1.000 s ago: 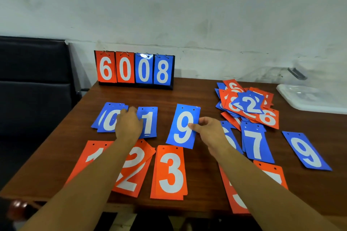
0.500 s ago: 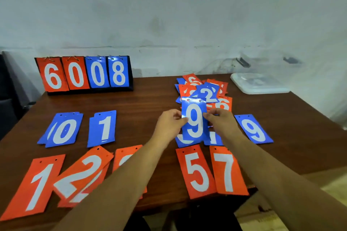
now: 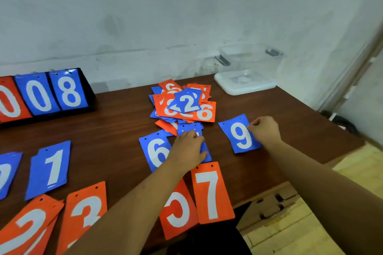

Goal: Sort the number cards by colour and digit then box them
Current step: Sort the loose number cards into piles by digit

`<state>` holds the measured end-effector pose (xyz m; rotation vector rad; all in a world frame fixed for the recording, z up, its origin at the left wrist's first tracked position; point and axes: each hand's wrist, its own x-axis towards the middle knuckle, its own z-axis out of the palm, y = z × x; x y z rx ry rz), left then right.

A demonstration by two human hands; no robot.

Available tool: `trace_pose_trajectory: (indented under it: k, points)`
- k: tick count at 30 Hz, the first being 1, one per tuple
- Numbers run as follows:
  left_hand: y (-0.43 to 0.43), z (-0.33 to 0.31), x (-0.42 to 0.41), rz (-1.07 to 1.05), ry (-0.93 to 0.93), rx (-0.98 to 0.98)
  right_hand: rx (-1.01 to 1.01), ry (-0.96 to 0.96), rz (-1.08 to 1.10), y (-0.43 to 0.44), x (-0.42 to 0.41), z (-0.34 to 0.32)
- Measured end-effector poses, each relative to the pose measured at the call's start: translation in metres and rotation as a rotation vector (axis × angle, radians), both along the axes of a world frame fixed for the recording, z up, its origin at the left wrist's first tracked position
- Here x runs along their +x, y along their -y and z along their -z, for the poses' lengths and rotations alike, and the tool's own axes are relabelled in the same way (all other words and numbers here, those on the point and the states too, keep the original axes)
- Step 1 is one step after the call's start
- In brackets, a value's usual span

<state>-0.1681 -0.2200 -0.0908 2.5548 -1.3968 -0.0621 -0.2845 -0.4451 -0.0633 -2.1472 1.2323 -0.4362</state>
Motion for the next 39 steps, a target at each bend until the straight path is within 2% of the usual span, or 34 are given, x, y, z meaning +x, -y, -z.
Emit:
trace_pose_trajectory:
  k: [7, 9, 12, 19, 23, 26, 30, 32, 35, 38, 39]
  points:
    - [-0.002, 0.011, 0.006, 0.043, -0.013, -0.120, -0.199, -0.178, -0.050, -0.009, 0.007, 0.019]
    - [-0.003, 0.006, 0.013, 0.006, -0.040, -0.216, -0.254, -0.127, -0.088, -0.010, 0.016, 0.016]
    - [-0.001, -0.005, 0.037, -0.110, -0.083, -0.322, -0.214, -0.030, -0.147, -0.016, 0.042, 0.005]
    - [0.024, -0.020, 0.107, -0.373, -0.063, -0.251, -0.196, 0.007, -0.259, -0.035, 0.116, -0.005]
    - [0.041, -0.015, 0.131, -0.366, -0.068, -0.164, -0.189, -0.007, -0.305, -0.039, 0.156, 0.002]
    - [0.048, -0.003, 0.139, -0.350, -0.039, -0.093, -0.204, -0.123, -0.306, -0.042, 0.179, 0.011]
    - [0.047, 0.011, 0.144, -0.347, 0.034, -0.171, -0.234, -0.215, -0.307, -0.041, 0.195, 0.022]
    - [0.045, 0.012, 0.148, -0.332, 0.014, -0.189, -0.149, -0.145, -0.303, -0.035, 0.197, 0.024]
    - [0.043, 0.008, 0.152, -0.323, -0.062, -0.184, 0.087, 0.098, -0.177, -0.026, 0.196, 0.020]
    - [0.041, -0.001, 0.154, -0.370, -0.059, -0.369, 0.362, 0.361, -0.084, -0.020, 0.193, 0.008]
    - [0.040, -0.007, 0.154, -0.405, -0.120, -0.480, 0.468, 0.419, -0.088, -0.021, 0.192, 0.003]
